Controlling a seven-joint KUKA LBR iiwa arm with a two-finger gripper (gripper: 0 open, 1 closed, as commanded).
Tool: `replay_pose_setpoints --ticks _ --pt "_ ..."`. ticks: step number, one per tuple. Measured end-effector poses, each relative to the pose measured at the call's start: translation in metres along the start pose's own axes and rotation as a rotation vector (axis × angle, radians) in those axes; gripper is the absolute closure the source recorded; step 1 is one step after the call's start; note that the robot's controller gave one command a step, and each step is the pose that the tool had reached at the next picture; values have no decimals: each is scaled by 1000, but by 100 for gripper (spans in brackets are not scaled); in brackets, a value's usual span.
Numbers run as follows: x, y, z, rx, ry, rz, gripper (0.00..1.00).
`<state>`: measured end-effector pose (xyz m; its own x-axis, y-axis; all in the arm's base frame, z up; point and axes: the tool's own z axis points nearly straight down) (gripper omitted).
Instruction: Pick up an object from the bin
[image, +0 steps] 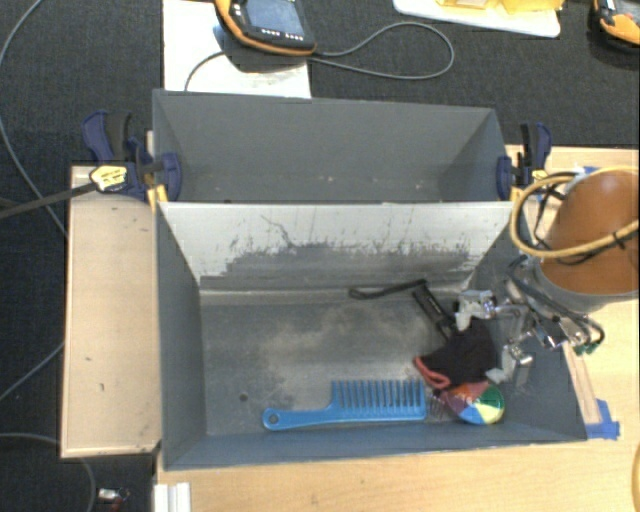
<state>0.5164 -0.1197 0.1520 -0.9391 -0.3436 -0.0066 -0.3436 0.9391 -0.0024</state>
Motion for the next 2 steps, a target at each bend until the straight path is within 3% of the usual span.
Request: replay_pose_setpoints --ticks 1,2 --pt "-12 1 37 1 -1 -85 0" --pt "-16 -5 82 -4 1 -406 100"
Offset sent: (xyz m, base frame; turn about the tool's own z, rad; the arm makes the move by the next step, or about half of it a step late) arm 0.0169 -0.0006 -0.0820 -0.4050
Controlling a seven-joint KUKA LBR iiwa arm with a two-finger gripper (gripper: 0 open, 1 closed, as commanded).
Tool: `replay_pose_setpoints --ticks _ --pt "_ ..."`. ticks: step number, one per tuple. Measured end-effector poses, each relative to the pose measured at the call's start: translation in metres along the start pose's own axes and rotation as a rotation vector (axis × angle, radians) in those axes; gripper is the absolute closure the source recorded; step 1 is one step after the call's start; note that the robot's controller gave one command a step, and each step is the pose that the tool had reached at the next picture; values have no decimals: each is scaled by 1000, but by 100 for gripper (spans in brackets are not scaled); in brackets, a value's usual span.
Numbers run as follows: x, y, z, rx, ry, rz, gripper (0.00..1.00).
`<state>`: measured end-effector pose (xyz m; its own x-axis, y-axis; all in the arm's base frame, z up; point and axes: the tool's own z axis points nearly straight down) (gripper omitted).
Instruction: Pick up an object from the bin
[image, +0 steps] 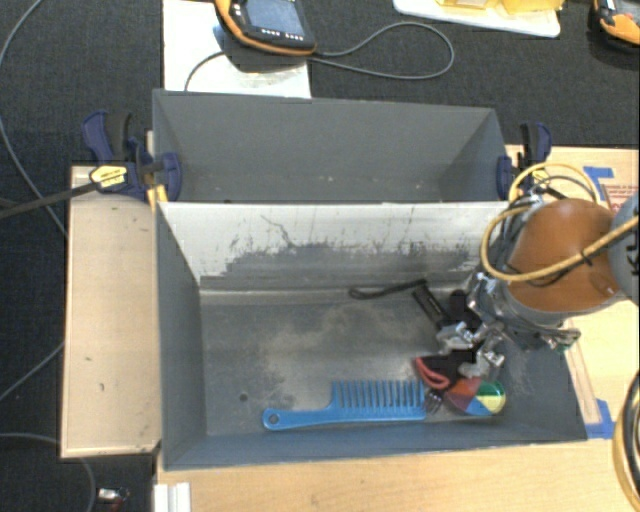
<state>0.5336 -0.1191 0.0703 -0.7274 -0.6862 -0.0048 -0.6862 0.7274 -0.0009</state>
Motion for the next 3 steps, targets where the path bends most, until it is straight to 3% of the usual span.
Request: replay_pose_setpoints --ticks 1,3 --pt "0 0 0 0 0 0 100" --pt "-1 0 -86 0 -1 4 100"
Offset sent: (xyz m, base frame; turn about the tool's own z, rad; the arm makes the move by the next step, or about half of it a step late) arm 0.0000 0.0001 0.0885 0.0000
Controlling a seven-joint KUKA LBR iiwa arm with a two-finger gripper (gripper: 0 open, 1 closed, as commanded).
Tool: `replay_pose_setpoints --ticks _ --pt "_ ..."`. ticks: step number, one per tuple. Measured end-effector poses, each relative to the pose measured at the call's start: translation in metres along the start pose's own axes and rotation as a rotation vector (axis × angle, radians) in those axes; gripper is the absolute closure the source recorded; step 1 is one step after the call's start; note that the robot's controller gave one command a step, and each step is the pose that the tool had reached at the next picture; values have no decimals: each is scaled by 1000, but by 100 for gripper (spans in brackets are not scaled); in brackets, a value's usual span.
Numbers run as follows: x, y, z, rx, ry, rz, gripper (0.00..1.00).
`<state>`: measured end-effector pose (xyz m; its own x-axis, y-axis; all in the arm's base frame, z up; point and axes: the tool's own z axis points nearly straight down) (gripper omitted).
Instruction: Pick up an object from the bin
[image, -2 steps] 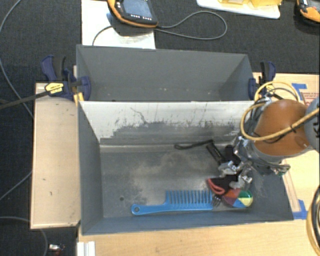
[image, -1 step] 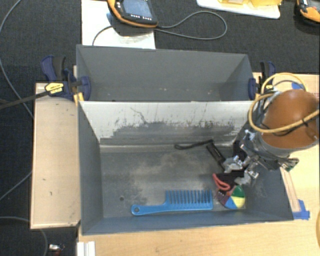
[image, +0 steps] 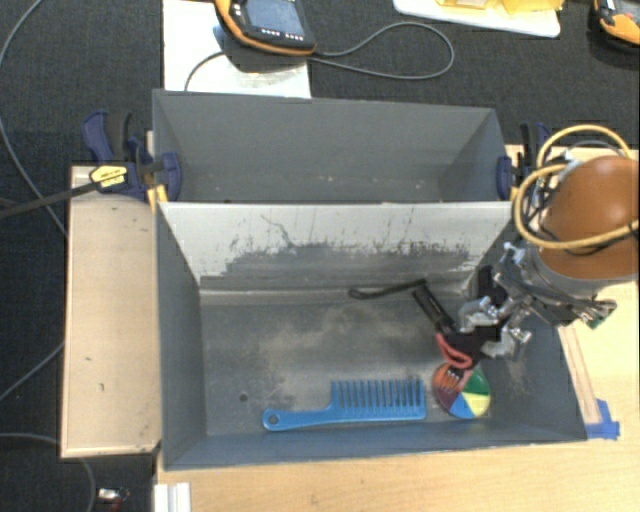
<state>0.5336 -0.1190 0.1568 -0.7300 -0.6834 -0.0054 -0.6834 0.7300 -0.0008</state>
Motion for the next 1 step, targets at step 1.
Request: replay_pose_setpoints --ticks 1 --pt "-1 0 -24 3 -4 5 100"
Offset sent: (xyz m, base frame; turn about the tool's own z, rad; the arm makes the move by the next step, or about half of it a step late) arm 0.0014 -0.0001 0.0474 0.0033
